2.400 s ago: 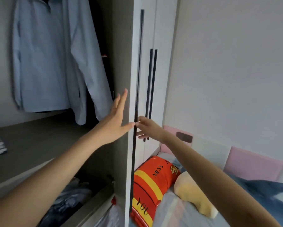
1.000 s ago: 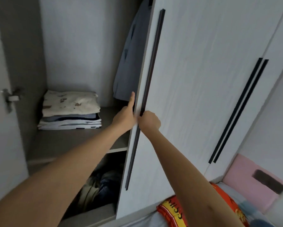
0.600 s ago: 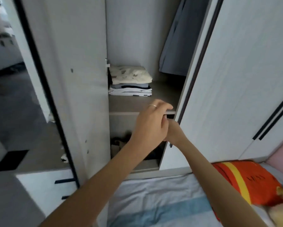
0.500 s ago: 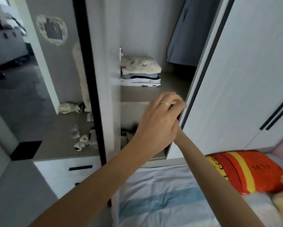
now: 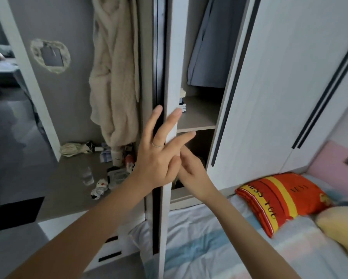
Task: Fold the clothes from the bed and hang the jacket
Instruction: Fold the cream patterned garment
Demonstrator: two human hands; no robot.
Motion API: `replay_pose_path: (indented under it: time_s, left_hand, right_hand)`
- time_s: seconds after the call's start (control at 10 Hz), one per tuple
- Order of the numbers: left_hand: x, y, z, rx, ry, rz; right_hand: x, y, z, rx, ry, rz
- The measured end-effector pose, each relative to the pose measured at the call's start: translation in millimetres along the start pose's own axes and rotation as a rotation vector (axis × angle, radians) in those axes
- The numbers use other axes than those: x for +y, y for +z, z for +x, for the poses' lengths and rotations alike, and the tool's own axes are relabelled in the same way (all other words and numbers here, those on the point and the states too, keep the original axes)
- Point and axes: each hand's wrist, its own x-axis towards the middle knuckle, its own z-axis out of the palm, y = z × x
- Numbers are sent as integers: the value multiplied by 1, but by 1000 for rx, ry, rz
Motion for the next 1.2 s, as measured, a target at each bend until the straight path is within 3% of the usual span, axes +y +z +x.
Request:
replay_pose_path:
  time_s: [0.2, 0.3, 0.4, 0.5, 0.6, 0.7, 0.8, 0.9, 1.0, 1.2]
  left_hand:
    - [22, 42, 11, -2, 43, -105]
    - [32, 77, 14, 142, 82, -112]
    - [49, 126, 20, 306, -184, -154]
    - [59, 156, 35, 251, -499, -445]
    - [60, 197, 50, 159, -475, -490]
    - [49, 245, 59, 135, -462, -302]
    - [37, 282, 69, 82, -431, -90]
    - [20, 314, 79, -4, -425, 107]
    - [3, 346, 93, -80, -453, 279]
    - [-28, 390, 102, -205, -492, 503]
  right_hand:
    - [14, -33, -21, 65, 43, -4]
    - [27, -56, -31, 152, 44, -25]
    - [38, -76, -35, 237, -64, -171]
    - [61, -106, -31, 307, -81, -251]
    - [92, -136, -19, 370, -15, -309]
    - [119, -159, -1, 478, 54, -313]
    - [137, -174, 17, 729, 51, -456]
    - [151, -193, 45, 680, 28, -558]
    - [165, -211, 90, 429, 128, -557]
    - [190, -227, 159, 374, 112, -609]
